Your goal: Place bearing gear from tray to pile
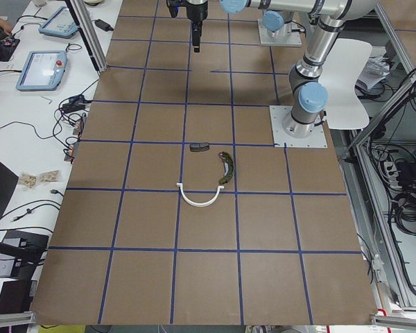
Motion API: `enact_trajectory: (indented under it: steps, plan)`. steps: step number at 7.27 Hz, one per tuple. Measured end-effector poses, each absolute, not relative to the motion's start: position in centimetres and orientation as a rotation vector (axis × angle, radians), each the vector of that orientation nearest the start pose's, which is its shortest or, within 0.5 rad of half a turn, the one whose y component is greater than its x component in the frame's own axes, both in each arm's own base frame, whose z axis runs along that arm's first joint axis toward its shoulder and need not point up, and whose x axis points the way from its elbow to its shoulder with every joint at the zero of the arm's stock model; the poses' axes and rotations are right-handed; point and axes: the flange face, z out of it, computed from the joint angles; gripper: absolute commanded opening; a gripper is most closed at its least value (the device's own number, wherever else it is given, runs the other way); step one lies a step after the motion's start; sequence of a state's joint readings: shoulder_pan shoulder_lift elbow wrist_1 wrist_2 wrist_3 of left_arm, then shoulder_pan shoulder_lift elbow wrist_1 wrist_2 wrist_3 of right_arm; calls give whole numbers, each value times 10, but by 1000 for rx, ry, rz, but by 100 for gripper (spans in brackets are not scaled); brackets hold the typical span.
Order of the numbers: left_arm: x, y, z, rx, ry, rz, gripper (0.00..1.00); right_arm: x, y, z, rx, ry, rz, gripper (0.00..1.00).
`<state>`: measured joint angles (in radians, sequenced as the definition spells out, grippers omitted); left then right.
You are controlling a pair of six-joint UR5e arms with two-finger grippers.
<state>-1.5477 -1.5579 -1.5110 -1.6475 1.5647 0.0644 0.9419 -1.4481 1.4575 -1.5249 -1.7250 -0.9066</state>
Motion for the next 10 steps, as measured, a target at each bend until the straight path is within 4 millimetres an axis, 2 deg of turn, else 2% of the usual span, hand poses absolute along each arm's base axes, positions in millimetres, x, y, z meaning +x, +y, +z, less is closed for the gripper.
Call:
enact_trajectory:
  steps: [2, 3, 4, 5, 6, 8, 10]
  plan:
    - [-123, -488, 515, 65, 3147, 7, 100, -336, -502, 413, -817, 3077, 239, 100]
    - [-123, -488, 515, 65, 3147, 8, 100, -392, -500, 370, -1003, 3031, 222, 97]
    - [-123, -488, 515, 65, 3147, 7, 100, -436, -494, 329, -1136, 2985, 200, 97]
    - [-123, -488, 515, 65, 3147, 8, 100, -462, -490, 292, -1255, 2934, 166, 96]
    - [-122, -489, 515, 64, 3147, 8, 100, -471, -486, 261, -1336, 2883, 138, 95]
    - [-123, -489, 515, 64, 3147, 9, 100, -461, -470, 215, -1354, 2846, 71, 81]
    - [-123, -489, 515, 64, 3147, 8, 100, -449, -461, 193, -1374, 2868, 40, 71]
